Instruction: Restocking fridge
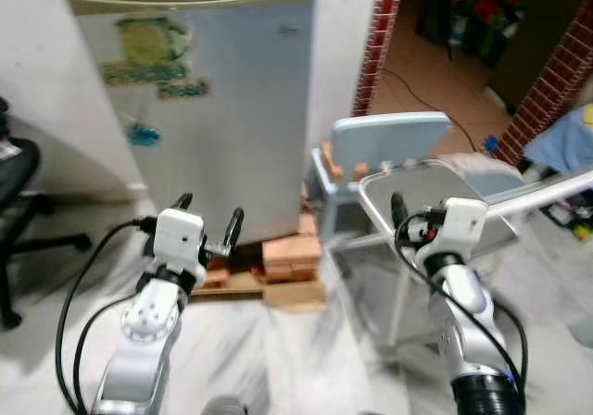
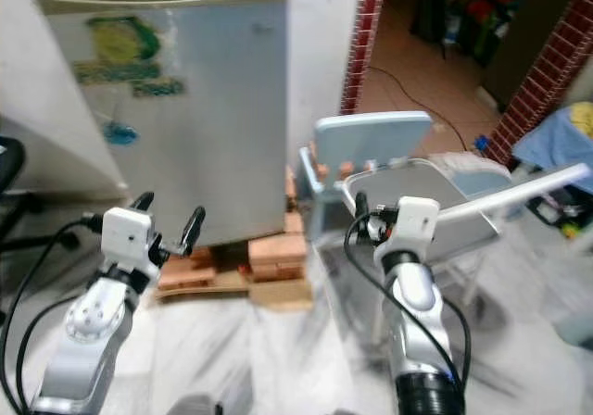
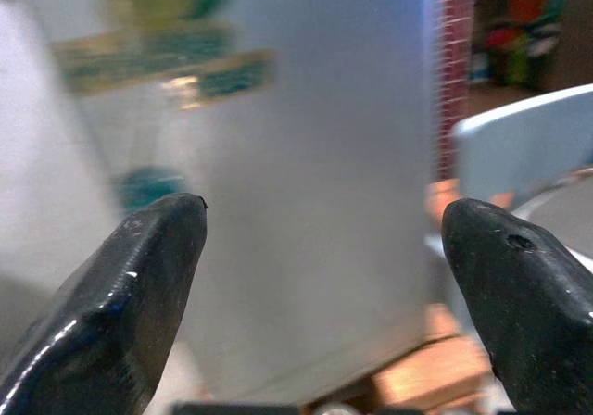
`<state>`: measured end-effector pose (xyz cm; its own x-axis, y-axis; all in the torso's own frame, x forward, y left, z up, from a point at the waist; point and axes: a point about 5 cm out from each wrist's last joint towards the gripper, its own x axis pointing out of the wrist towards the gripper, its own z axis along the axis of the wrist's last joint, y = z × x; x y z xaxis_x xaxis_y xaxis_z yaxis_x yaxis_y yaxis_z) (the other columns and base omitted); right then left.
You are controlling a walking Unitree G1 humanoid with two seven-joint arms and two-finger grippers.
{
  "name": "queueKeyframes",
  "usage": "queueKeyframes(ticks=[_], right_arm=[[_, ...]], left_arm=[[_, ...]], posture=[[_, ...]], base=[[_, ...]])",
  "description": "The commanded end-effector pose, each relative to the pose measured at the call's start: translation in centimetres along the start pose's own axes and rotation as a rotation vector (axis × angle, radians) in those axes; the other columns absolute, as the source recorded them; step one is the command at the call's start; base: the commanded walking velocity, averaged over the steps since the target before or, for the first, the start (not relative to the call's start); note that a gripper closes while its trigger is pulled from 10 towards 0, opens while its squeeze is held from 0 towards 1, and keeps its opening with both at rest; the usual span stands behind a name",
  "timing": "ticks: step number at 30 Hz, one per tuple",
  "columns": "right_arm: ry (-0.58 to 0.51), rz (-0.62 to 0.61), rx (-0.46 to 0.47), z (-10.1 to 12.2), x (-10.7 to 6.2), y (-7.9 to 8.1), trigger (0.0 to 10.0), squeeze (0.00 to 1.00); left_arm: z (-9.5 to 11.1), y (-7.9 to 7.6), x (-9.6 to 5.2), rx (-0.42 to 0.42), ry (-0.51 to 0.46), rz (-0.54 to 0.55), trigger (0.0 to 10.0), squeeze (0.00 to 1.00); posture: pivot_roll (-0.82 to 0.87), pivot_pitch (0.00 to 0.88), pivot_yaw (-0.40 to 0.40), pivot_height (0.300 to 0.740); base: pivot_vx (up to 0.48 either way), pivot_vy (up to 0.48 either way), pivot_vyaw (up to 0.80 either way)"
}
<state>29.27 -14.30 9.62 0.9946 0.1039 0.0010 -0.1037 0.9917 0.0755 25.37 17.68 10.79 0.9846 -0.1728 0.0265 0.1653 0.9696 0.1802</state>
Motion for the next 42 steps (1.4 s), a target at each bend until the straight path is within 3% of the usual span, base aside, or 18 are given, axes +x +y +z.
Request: queueKeyframes(ticks=[1,6,14,35,42], right_arm=[[-0.026,-0.015,-0.019,0.4,-0.1,-1.2,10.0,0.00],[-0.025,-0.118,-0.061,0.1,-1.1,-2.5,10.0,0.00],[-0.007,-0.059,-0.022,-0.1,-2.4,-2.1,10.0,0.00],[-0.028,0.007,0.005,0.5,-1.4,-1.0,10.0,0.00],[-0.031,0.003,0.003,0.5,-1.3,-1.1,10.0,0.00]], left_arm=[[0.7,-0.8,0.4,-0.005,-0.030,-0.035,10.0,0.00],[0.7,-1.1,0.0,0.010,-0.055,-0.043,10.0,0.00],[-0.4,-0.9,-1.0,-0.063,0.003,-0.044,10.0,0.00],[0.0,-0.3,-1.0,-0.073,-0.004,-0.039,10.0,0.00],[-0.3,-0.5,-1.2,-0.069,0.005,-0.046,10.0,0.00]], posture=[[0.11,0.000,-0.016,0.740],[0.10,0.000,-0.018,0.740],[0.10,0.000,-0.035,0.740],[0.12,0.005,-0.048,0.740],[0.12,0.000,-0.049,0.740]], base=[[0.000,0.480,0.00],[0.000,0.480,0.00],[0.000,0.480,0.00],[0.000,0.477,-0.74],[0.000,0.469,-0.13]])
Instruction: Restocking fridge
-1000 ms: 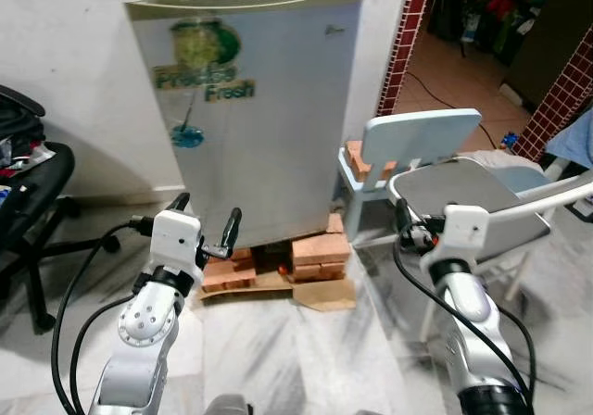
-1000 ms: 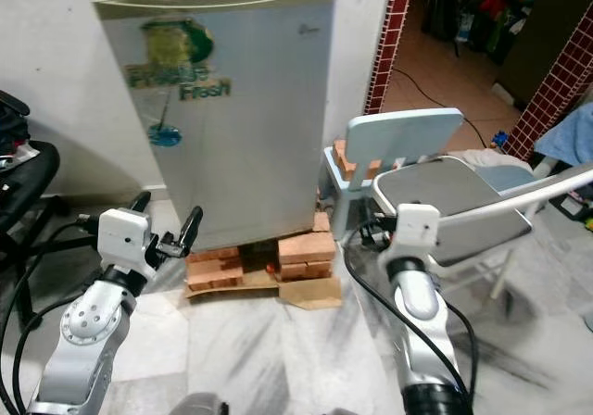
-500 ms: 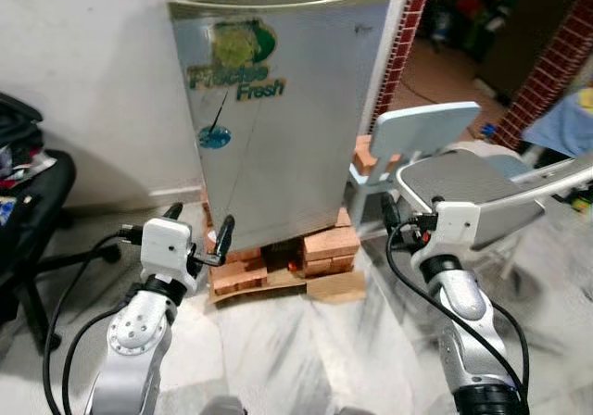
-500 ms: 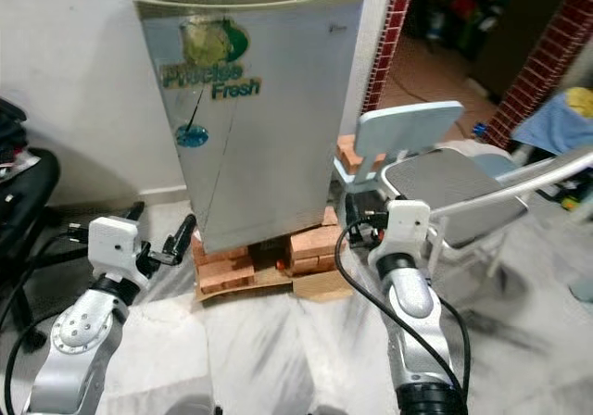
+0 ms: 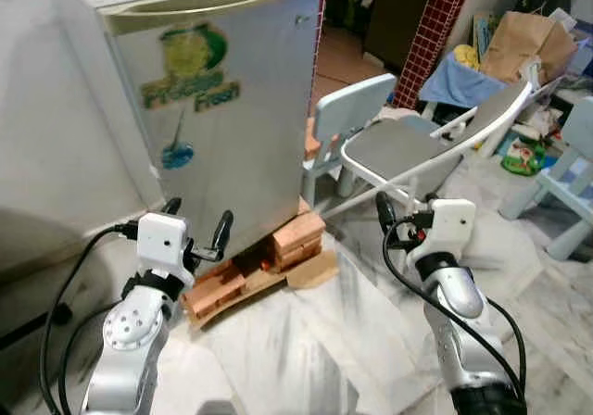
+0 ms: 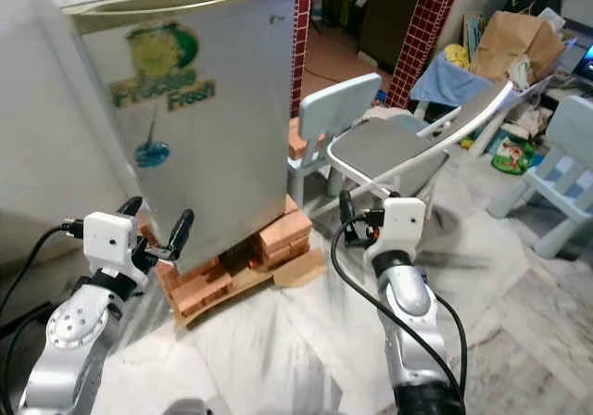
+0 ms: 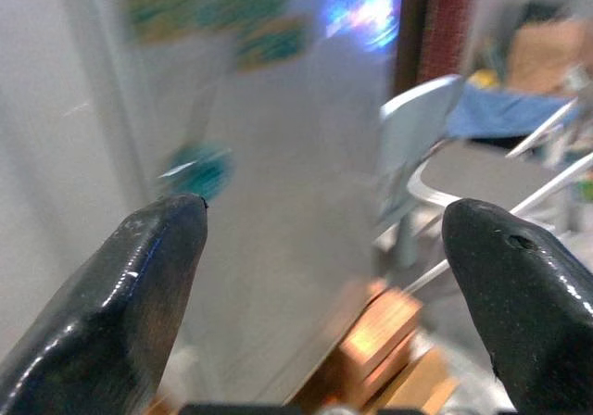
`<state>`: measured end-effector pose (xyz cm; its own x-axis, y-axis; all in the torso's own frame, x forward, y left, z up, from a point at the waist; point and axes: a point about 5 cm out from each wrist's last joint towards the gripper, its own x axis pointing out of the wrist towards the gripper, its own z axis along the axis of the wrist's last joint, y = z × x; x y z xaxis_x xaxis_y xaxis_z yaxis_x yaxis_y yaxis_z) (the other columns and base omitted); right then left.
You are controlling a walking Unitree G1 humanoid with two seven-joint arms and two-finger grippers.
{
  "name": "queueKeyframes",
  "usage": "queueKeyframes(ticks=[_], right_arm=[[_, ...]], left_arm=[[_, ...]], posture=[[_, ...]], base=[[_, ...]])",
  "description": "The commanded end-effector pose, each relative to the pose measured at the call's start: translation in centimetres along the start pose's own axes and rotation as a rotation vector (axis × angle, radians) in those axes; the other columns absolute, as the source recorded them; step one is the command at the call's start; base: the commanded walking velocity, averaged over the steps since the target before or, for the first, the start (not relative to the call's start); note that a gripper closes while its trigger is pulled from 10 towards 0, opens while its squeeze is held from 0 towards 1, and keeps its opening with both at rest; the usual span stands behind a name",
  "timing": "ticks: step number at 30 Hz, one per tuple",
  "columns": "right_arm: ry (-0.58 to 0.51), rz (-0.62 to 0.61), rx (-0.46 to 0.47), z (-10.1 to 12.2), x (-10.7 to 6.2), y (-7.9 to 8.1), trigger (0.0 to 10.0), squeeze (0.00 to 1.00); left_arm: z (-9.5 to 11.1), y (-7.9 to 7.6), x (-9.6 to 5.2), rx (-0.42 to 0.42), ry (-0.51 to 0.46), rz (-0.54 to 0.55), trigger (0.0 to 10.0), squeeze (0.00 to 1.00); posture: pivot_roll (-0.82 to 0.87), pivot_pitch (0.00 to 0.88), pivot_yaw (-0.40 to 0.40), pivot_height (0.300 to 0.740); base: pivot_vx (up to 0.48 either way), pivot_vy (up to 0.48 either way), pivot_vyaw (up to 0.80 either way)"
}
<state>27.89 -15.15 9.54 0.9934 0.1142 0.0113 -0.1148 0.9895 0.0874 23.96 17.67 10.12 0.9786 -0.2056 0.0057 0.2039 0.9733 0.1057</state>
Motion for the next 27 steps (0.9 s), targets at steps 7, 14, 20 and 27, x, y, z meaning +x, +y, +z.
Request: queueKeyframes(ticks=[7,14,20,27], right_arm=[[-0.025,-0.060,-0.012,0.1,-0.4,-1.2,10.0,0.00],[-0.069,-0.151,-0.018,0.3,-0.7,-1.9,10.0,0.00],[-0.065,-0.188,-0.030,0.1,-1.7,-2.5,10.0,0.00],[-0.048,-0.181,-0.029,0.1,-2.0,-2.5,10.0,0.00]], left_arm=[[-0.1,-0.1,0.2,0.032,-0.004,-0.013,10.0,0.00],[0.7,-1.4,2.0,0.079,-0.036,-0.116,10.0,0.00],[1.0,-1.0,3.7,0.107,-0.051,-0.115,10.0,0.00],[1.1,-1.6,3.4,0.081,-0.051,-0.116,10.0,0.00]], posture=[[0.12,0.000,-0.011,0.740],[0.06,0.000,0.088,0.740],[0.02,0.000,0.078,0.740],[0.03,0.000,0.047,0.740]], base=[[0.000,0.466,0.00],[0.000,0.133,0.00],[0.000,0.000,0.00],[0.000,0.181,0.00]])
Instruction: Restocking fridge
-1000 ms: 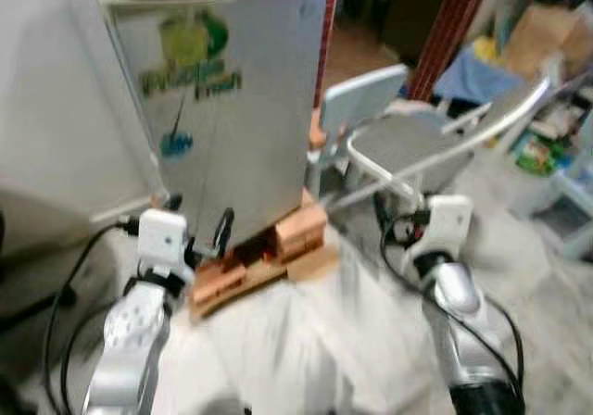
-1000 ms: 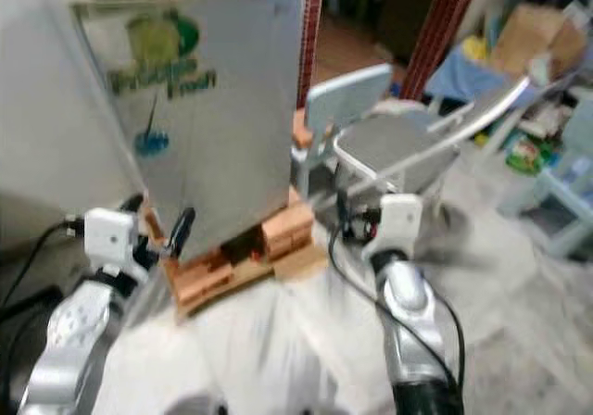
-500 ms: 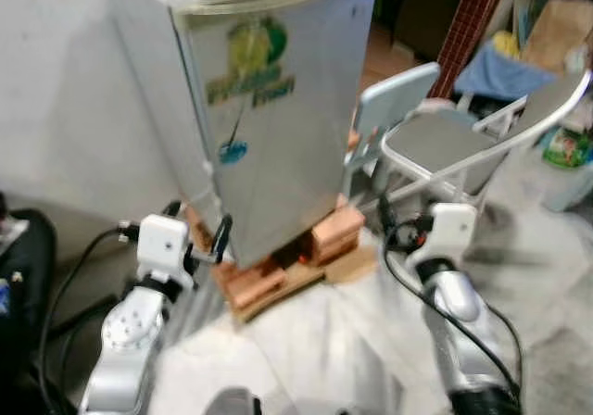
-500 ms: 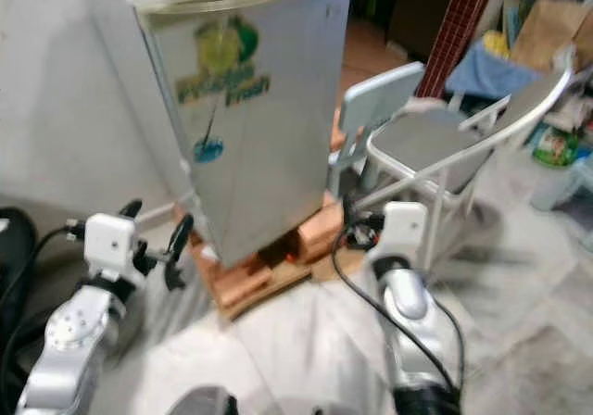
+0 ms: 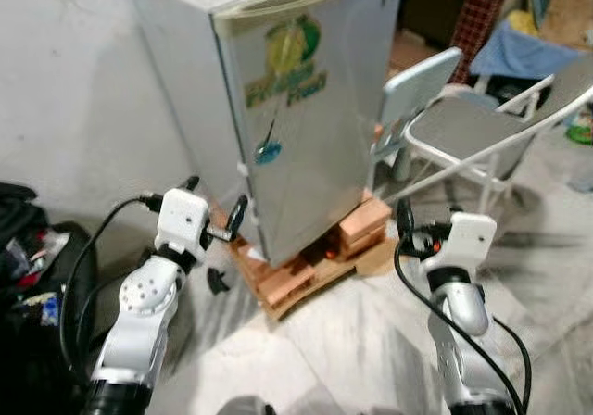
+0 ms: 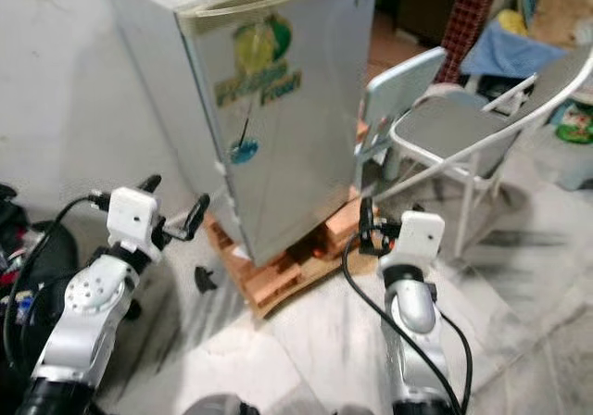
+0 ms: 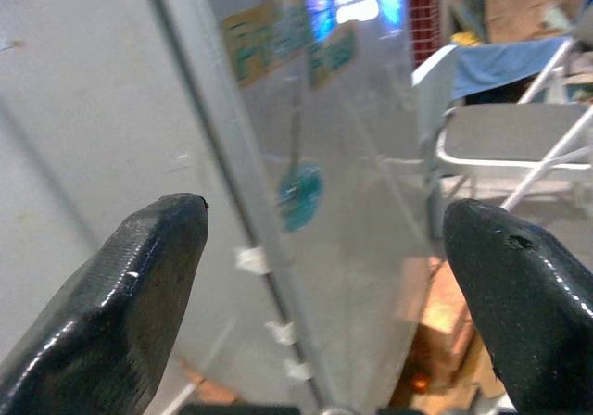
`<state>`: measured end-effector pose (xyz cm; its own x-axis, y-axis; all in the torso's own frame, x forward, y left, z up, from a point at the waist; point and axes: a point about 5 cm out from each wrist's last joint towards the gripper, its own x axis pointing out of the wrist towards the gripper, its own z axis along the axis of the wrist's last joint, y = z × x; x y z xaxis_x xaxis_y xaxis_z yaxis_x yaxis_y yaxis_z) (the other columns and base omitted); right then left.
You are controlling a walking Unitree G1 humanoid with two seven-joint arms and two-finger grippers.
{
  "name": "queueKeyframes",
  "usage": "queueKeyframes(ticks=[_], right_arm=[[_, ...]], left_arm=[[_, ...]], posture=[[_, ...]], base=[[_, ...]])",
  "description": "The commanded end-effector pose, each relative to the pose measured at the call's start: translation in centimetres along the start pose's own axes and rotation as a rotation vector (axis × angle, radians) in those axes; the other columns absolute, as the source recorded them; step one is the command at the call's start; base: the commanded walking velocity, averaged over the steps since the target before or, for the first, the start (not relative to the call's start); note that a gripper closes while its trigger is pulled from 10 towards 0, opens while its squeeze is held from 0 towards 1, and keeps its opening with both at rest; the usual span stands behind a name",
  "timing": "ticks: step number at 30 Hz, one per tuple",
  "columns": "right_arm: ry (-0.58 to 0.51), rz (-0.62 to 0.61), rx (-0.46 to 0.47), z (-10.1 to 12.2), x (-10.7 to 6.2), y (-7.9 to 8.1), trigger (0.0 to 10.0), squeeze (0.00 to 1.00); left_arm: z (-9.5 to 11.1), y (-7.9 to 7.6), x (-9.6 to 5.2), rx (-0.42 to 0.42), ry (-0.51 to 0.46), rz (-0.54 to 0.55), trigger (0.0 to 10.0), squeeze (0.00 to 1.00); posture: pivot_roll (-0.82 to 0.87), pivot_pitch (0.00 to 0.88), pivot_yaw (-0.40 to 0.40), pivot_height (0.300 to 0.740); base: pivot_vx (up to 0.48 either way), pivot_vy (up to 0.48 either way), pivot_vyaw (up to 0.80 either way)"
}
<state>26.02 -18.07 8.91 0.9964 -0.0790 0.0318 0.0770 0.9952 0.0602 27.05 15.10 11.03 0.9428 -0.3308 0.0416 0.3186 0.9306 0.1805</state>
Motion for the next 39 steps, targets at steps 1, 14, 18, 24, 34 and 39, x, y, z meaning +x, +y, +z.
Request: queueKeyframes(ticks=[1,14,18,24,34,39], right_arm=[[-0.010,0.012,0.002,0.4,0.1,0.2,10.0,0.00],[0.021,0.087,0.009,0.4,0.6,1.4,10.0,0.00],[0.006,0.109,0.017,1.2,1.1,1.8,10.0,0.00],[0.035,0.091,0.021,0.6,0.7,1.3,10.0,0.00],[0.007,0.134,-0.001,1.3,1.4,2.0,10.0,0.00],[0.006,0.141,-0.002,1.4,1.4,2.1,10.0,0.00]], left_arm=[[0.0,0.2,-0.3,0.009,0.004,0.008,10.0,0.00],[-0.8,1.4,-1.8,0.016,0.029,0.101,10.0,0.00],[-0.4,1.6,-1.5,0.016,0.014,0.097,10.0,0.00],[-0.9,1.7,-1.6,-0.011,0.023,0.109,10.0,0.00],[-0.3,0.8,-0.9,-0.017,0.003,0.085,10.0,0.00],[-0.5,0.8,-1.3,-0.030,0.010,0.099,10.0,0.00]], posture=[[0.03,0.000,0.040,0.740],[0.06,0.000,-0.028,0.740],[0.06,0.005,-0.042,0.740],[0.05,0.011,-0.056,0.740],[0.06,0.030,-0.058,0.740],[0.07,0.032,-0.059,0.740]], base=[[0.000,0.469,0.00],[0.000,0.230,-0.11],[0.000,0.480,-0.80],[0.000,0.466,-0.80],[0.000,0.463,-0.46],[0.000,0.449,0.00]])
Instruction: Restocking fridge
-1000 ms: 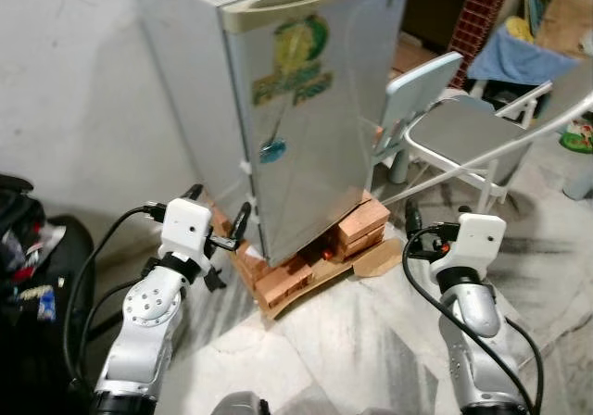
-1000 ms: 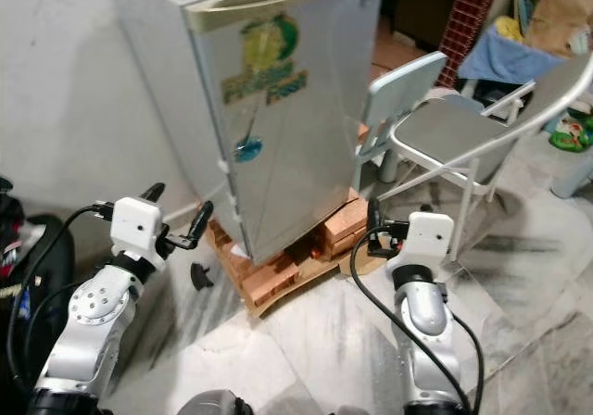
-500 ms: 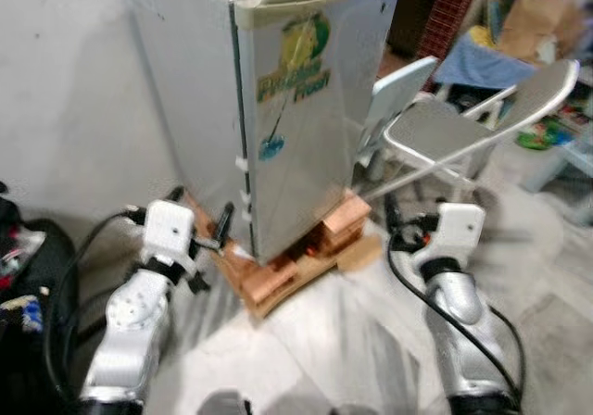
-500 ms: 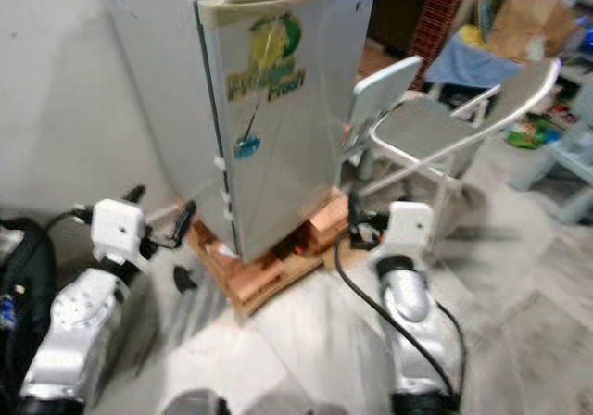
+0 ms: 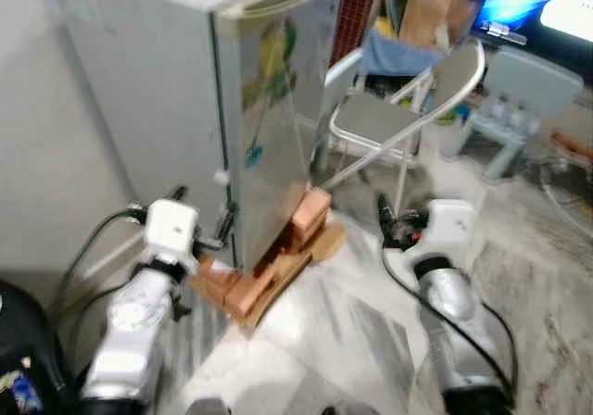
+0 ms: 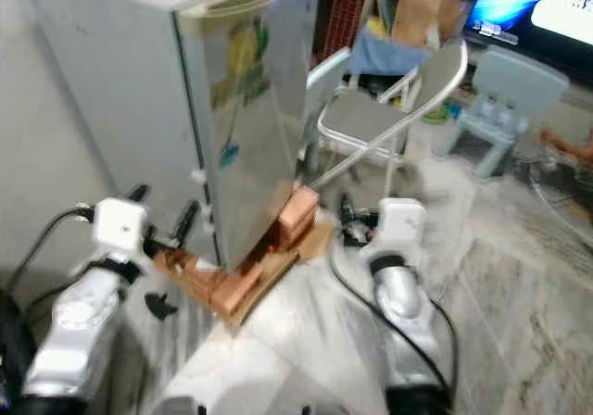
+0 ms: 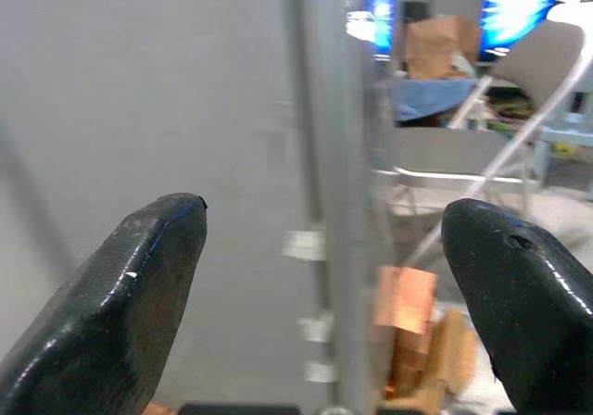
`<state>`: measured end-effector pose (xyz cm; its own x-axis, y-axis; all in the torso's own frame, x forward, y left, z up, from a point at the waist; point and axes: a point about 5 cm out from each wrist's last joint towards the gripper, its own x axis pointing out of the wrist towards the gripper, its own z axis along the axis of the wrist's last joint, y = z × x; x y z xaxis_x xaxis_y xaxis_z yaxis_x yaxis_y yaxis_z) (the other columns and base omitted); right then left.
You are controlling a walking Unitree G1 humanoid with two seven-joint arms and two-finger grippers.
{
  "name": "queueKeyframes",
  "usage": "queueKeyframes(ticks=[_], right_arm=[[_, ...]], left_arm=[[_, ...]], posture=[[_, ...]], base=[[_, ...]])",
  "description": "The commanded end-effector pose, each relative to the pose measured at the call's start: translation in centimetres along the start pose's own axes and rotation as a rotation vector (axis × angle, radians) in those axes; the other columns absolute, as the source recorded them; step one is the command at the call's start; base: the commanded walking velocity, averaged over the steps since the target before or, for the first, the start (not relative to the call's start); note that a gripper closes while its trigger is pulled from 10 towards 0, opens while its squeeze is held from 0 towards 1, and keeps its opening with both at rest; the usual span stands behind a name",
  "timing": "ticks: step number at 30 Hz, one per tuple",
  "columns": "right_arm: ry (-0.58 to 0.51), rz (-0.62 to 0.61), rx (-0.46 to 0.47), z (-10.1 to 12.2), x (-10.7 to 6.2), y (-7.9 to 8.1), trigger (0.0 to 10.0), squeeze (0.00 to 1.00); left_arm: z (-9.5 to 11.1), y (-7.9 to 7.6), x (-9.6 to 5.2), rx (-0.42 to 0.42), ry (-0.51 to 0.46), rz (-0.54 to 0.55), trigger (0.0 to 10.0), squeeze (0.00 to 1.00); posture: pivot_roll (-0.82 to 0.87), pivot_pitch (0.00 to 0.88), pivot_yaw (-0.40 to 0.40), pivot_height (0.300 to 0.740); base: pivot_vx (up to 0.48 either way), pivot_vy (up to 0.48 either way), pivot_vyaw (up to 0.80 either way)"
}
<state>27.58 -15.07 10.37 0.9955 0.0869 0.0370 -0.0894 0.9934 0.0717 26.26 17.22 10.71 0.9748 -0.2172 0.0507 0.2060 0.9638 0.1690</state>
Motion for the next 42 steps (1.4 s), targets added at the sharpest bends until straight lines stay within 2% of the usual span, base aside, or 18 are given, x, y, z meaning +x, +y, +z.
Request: queueKeyframes(ticks=[1,11,15,22,29,35,42], right_arm=[[0.002,-0.023,-0.020,0.2,-0.1,-1.1,10.0,0.00],[0.000,-0.004,-0.035,0.3,0.3,-0.7,10.0,0.00],[0.004,0.000,-0.033,0.3,0.4,-0.6,10.0,0.00],[0.006,0.004,-0.027,0.1,0.5,-0.5,10.0,0.00],[0.008,0.012,-0.026,0.1,0.5,-0.4,10.0,0.00],[0.009,0.012,-0.036,0.1,0.6,-0.5,10.0,0.00],[0.005,0.011,-0.047,0.2,0.7,-0.5,10.0,0.00]], left_arm=[[0.0,-0.9,0.0,-0.032,0.004,-0.016,10.0,0.00],[0.5,-1.7,0.2,-0.025,-0.033,-0.072,10.0,0.00],[0.5,-1.8,0.2,-0.042,-0.026,-0.066,10.0,0.00],[0.4,-2.1,0.0,-0.029,-0.022,-0.057,10.0,0.00],[0.6,-2.2,-0.1,-0.031,-0.031,-0.072,10.0,0.00],[0.8,-2.3,-0.1,-0.039,-0.045,-0.076,10.0,0.00],[0.9,-2.4,0.1,-0.050,-0.049,-0.070,10.0,0.00]], posture=[[0.07,0.032,-0.059,0.740],[0.08,0.039,-0.070,0.740],[0.08,0.040,-0.071,0.740],[0.10,0.042,-0.070,0.740],[0.10,0.045,-0.073,0.740],[0.09,0.044,-0.074,0.740],[0.08,0.044,-0.076,0.740]], base=[[0.000,0.446,0.00],[0.310,0.254,0.00],[0.428,0.000,-0.80],[0.000,0.000,-0.69],[0.000,0.000,0.00],[0.459,0.000,-0.31],[0.440,0.000,-0.80]])
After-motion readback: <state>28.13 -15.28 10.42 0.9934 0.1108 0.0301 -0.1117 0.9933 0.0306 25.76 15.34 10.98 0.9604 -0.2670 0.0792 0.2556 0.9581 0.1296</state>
